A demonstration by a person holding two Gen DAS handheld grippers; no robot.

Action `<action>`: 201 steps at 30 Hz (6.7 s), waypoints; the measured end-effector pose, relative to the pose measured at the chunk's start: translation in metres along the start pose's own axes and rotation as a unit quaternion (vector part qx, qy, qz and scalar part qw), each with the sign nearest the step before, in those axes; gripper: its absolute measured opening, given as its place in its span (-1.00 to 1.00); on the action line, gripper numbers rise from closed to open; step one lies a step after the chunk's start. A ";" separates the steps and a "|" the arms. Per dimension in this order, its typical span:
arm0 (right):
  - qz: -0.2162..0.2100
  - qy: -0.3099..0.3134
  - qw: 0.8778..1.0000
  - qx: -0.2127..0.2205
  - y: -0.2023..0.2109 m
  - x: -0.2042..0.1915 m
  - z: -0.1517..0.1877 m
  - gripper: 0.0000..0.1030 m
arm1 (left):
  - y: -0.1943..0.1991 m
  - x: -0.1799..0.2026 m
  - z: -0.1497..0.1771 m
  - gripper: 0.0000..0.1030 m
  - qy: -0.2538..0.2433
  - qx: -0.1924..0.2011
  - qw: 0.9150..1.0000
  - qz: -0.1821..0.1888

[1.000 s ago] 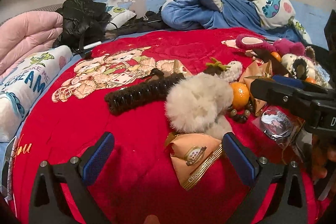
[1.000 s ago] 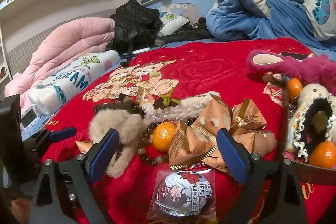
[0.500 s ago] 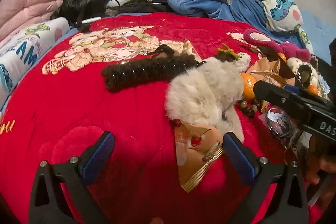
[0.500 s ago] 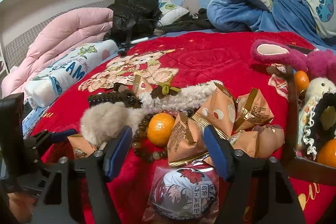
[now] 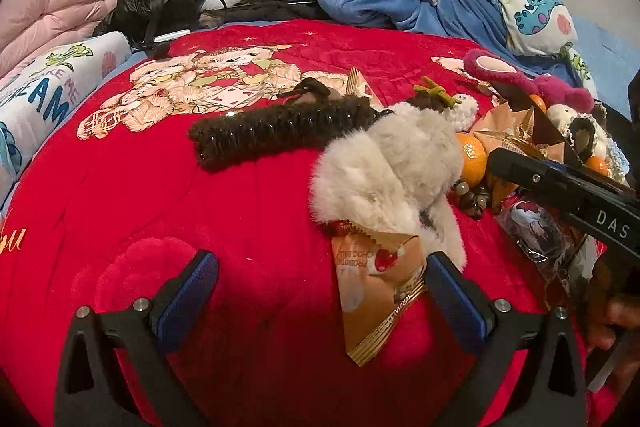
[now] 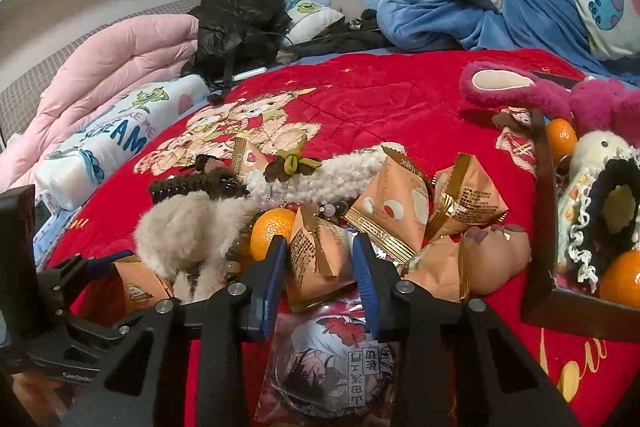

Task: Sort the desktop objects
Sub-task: 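Grasp the Probiotic Choco Balls packet with the left gripper while the right grasps a brown snack packet, then lift the choco balls packet with the left gripper while the right lifts its packet, then carry both snack packets over the open black box with both grippers, then open the left gripper over the box while the right gripper opens, dropping both packets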

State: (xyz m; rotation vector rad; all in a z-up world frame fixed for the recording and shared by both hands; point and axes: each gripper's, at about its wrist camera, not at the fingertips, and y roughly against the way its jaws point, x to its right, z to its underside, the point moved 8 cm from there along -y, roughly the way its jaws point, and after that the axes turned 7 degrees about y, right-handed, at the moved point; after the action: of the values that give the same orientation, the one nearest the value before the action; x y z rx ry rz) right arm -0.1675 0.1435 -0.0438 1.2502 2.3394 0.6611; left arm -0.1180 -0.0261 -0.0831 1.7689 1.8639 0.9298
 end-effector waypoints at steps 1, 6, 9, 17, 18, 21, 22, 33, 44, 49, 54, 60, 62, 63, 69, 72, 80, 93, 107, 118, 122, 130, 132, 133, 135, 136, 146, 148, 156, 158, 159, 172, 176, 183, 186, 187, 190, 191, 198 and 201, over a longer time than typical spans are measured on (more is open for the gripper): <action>-0.001 0.000 1.000 0.000 0.000 0.000 0.000 -0.38 | 0.000 0.000 0.000 0.96 0.000 0.001 1.000 0.002; 0.003 0.001 1.000 0.002 0.000 0.001 0.000 -0.40 | 0.008 -0.001 0.000 0.06 0.003 0.023 1.000 0.005; 0.001 -0.001 1.000 0.005 0.000 0.001 0.001 -0.40 | 0.010 -0.008 -0.001 -0.06 0.023 0.029 0.999 0.014; 0.017 0.010 1.000 0.012 0.002 -0.003 0.003 -0.41 | 0.013 -0.008 0.000 -0.08 0.019 0.042 0.999 0.015; 0.018 0.011 1.000 0.014 0.002 -0.004 0.003 -0.41 | 0.014 -0.008 0.000 -0.08 0.020 0.042 0.999 0.022; 0.018 0.009 1.000 0.017 0.003 -0.003 0.003 -0.42 | 0.016 -0.009 0.000 -0.08 0.025 0.041 0.998 0.033; 0.017 0.008 1.000 0.018 0.004 -0.002 0.003 -0.42 | 0.015 -0.009 0.000 -0.08 0.026 0.039 0.998 0.033; 0.013 0.002 1.000 0.019 0.006 -0.001 0.001 -0.42 | 0.013 -0.007 0.001 -0.08 0.012 0.034 0.999 0.015; 0.010 -0.016 0.999 0.033 0.015 0.004 0.000 -0.42 | 0.016 -0.010 0.000 -0.08 0.023 0.038 0.999 0.030; 0.008 -0.025 0.999 0.028 0.017 0.007 -0.001 -0.42 | 0.018 -0.007 0.000 -0.08 0.010 0.047 0.999 0.010; 0.015 -0.030 0.999 0.026 0.019 0.008 -0.003 -0.45 | 0.019 -0.011 0.001 -0.08 0.022 0.041 0.998 0.033; 0.028 -0.044 0.998 0.018 0.028 0.013 -0.003 -0.51 | 0.020 -0.011 0.001 -0.08 0.026 0.048 0.998 0.030; 0.035 -0.044 0.998 0.007 0.029 0.013 0.001 -0.52 | 0.020 -0.013 0.002 -0.08 0.033 0.047 0.998 0.035; 0.037 -0.045 0.998 0.002 0.030 0.013 0.002 -0.52 | 0.020 -0.015 0.001 -0.08 0.037 0.048 0.997 0.039; 0.054 -0.023 0.998 -0.021 0.039 0.012 -0.001 -0.53 | 0.018 -0.017 0.001 -0.08 0.047 0.041 0.997 0.055; 0.043 -0.043 0.998 -0.027 0.041 0.018 -0.003 -0.53 | 0.020 -0.015 0.001 -0.08 0.042 0.044 0.997 0.050; 0.003 -0.058 0.998 -0.003 0.072 0.017 -0.014 -0.52 | 0.047 0.003 -0.010 -0.08 0.004 0.068 0.994 0.089; 0.005 -0.002 0.999 0.049 0.100 0.024 -0.007 -0.52 | 0.079 0.100 -0.047 -0.08 -0.038 0.099 0.985 0.135; 0.026 -0.043 0.998 0.033 0.105 0.068 0.010 -0.52 | 0.058 0.189 -0.046 -0.08 -0.084 0.070 0.979 0.174; 0.072 -0.085 0.991 0.068 0.152 0.133 0.006 -0.51 | 0.040 0.260 -0.045 -0.08 -0.115 0.056 0.970 0.209; 0.100 -0.109 0.985 0.085 0.173 0.168 0.004 -0.51 | 0.030 0.290 -0.047 -0.08 -0.123 0.052 0.965 0.227; 0.119 -0.119 0.981 0.096 0.187 0.198 -0.001 -0.51 | 0.015 0.333 -0.049 -0.08 -0.138 0.051 0.959 0.242; 0.127 -0.115 0.981 0.097 0.188 0.200 -0.002 -0.50 | 0.013 0.338 -0.050 -0.08 -0.148 0.056 0.959 0.236; 0.127 -0.116 0.980 0.098 0.188 0.200 -0.002 -0.50 | 0.012 0.339 -0.050 -0.08 -0.152 0.057 0.959 0.234; 0.125 -0.122 0.980 0.096 0.187 0.204 -0.001 -0.50 | 0.008 0.342 -0.050 -0.08 -0.155 0.055 0.958 0.233; 0.127 -0.125 0.979 0.095 0.188 0.208 0.001 -0.50 | 0.006 0.341 -0.050 -0.08 -0.151 0.053 0.960 0.232; 0.148 -0.168 0.972 0.065 0.184 0.230 0.022 -0.50 | -0.015 0.341 -0.038 -0.08 -0.144 0.023 0.959 0.241; 0.156 -0.164 0.973 0.053 0.181 0.228 0.024 -0.50 | -0.017 0.347 -0.036 -0.08 -0.153 0.027 0.958 0.242; 0.144 -0.166 0.975 0.023 0.160 0.221 0.036 -0.49 | -0.029 0.352 -0.032 -0.08 -0.151 0.018 0.959 0.238; 0.151 -0.165 0.974 0.024 0.158 0.223 0.034 -0.49 | -0.031 0.351 -0.033 -0.08 -0.148 0.017 0.959 0.241; 0.155 -0.162 0.974 0.023 0.157 0.223 0.033 -0.49 | -0.031 0.350 -0.033 -0.08 -0.146 0.019 0.959 0.242; 0.168 -0.154 0.973 0.022 0.160 0.221 0.032 -0.48 | -0.029 0.351 -0.030 -0.08 -0.149 0.026 0.959 0.238; 0.168 -0.156 0.973 0.023 0.160 0.222 0.033 -0.47 | -0.029 0.350 -0.030 -0.08 -0.149 0.026 0.959 0.238; 0.186 -0.138 0.973 0.021 0.162 0.221 0.031 -0.42 | -0.026 0.351 -0.031 -0.02 -0.150 0.031 0.960 0.234; 0.183 -0.141 0.973 0.025 0.164 0.220 0.031 -0.36 | -0.026 0.349 -0.033 0.35 -0.147 0.034 0.961 0.231; 0.182 -0.143 0.972 0.027 0.165 0.221 0.031 -0.32 | -0.025 0.348 -0.033 0.46 -0.146 0.035 0.961 0.234; 0.181 -0.149 0.972 0.034 0.168 0.223 0.030 0.18 | -0.023 0.348 -0.034 1.00 -0.144 0.036 0.959 0.240; 0.180 -0.150 0.971 0.040 0.170 0.223 0.029 0.32 | -0.022 0.348 -0.034 1.00 -0.144 0.039 0.959 0.241; 0.202 -0.152 0.965 0.069 0.185 0.227 0.022 1.00 | -0.015 0.348 -0.036 1.00 -0.153 0.066 0.959 0.230; 0.198 -0.164 0.964 0.067 0.185 0.231 0.024 1.00 | -0.015 0.347 -0.037 1.00 -0.152 0.067 0.959 0.230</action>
State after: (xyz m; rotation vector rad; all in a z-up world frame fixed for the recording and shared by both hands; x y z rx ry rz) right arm -0.1527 0.4346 0.0148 1.7647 1.9066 0.3763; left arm -0.1938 0.3084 -0.0151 2.3365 1.3755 0.6358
